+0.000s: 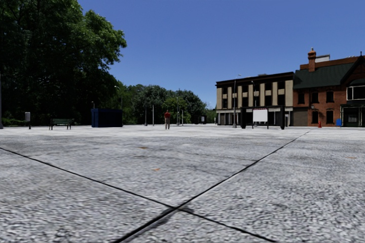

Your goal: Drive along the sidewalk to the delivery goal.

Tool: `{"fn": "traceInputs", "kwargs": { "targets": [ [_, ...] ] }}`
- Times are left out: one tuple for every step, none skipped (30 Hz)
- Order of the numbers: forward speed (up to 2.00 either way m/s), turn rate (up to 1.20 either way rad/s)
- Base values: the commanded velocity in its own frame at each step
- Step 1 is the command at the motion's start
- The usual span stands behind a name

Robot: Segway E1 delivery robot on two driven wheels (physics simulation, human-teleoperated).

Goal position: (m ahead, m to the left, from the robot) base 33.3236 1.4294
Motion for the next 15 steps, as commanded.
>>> {"fn": "traceInputs", "kwargs": {
  "targets": [
    [2.00, 0.00],
    [2.00, 0.00],
    [2.00, 0.00],
    [2.00, 0.00],
    [2.00, 0.00],
    [2.00, 0.00],
    [2.00, 0.00],
    [2.00, 0.00],
    [2.00, 0.00],
    [2.00, 0.00],
    [2.00, 0.00],
    [2.00, 0.00],
    [2.00, 0.00],
    [2.00, 0.00],
    [2.00, 0.00]
  ]
}}
